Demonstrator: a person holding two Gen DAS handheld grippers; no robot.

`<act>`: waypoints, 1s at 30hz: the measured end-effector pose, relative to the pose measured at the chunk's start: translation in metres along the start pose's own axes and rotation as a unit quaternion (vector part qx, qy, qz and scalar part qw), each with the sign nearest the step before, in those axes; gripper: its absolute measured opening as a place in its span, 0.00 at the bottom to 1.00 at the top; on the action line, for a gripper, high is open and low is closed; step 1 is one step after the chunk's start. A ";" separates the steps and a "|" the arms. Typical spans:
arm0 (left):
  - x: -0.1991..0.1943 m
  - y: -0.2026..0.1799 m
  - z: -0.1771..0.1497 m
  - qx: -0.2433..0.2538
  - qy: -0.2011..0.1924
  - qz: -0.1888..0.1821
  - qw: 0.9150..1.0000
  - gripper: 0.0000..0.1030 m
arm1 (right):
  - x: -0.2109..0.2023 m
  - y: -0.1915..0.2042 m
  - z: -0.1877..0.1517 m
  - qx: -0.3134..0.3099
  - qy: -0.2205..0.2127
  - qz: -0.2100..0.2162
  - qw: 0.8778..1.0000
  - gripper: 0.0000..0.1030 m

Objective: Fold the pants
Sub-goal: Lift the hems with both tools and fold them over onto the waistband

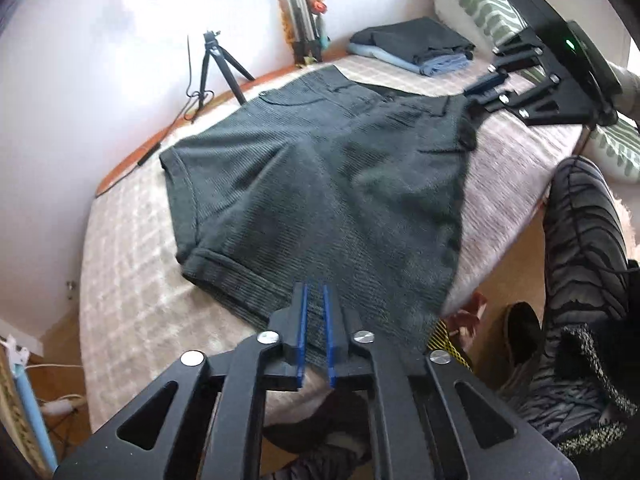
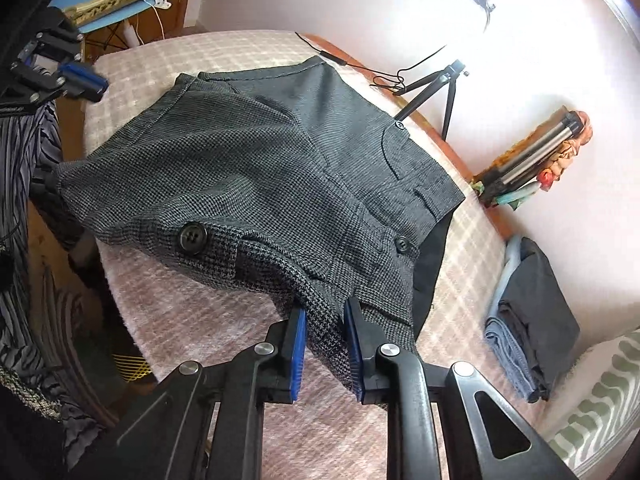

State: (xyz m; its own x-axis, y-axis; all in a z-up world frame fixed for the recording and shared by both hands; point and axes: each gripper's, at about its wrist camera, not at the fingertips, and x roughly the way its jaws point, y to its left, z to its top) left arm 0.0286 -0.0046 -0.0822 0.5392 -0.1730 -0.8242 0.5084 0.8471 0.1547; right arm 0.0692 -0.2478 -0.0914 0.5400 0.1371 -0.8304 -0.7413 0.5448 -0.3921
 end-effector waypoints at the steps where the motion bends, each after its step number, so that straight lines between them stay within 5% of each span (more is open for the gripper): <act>1: 0.000 -0.005 -0.003 0.005 0.004 -0.011 1.000 0.28 | 0.001 -0.001 0.001 0.004 0.001 0.001 1.000 0.17; 2: -0.001 -0.010 -0.006 0.010 0.003 -0.014 1.000 0.46 | 0.002 -0.003 0.002 0.010 0.001 0.004 1.000 0.16; 4: -0.005 -0.024 -0.013 0.032 -0.005 -0.019 0.999 0.59 | 0.006 -0.006 0.004 0.018 -0.001 0.003 1.000 0.16; 10: 0.013 -0.065 -0.028 0.128 0.003 0.013 0.992 0.60 | 0.006 -0.014 0.008 0.030 -0.007 -0.001 1.000 0.16; 15: 0.036 -0.065 -0.030 0.141 0.005 0.035 0.989 0.62 | 0.002 -0.026 0.008 0.056 -0.014 -0.001 0.998 0.15; 18: 0.038 -0.062 -0.026 0.135 -0.001 0.036 0.990 0.39 | 0.000 -0.030 0.007 0.069 -0.016 0.004 0.997 0.15; 19: 0.038 -0.062 -0.023 0.135 0.002 0.035 0.990 0.19 | -0.002 -0.030 0.006 0.069 -0.017 0.002 0.997 0.15; 30: -0.006 -0.014 0.020 0.106 -0.075 0.089 0.988 0.10 | -0.022 -0.042 0.020 0.084 -0.045 -0.016 0.995 0.15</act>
State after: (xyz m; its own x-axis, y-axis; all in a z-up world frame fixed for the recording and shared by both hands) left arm 0.0315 -0.0255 -0.0682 0.7177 -0.1169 -0.6865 0.5170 0.7499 0.4128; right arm 0.0963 -0.2570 -0.0490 0.6014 0.1877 -0.7766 -0.6500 0.6801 -0.3390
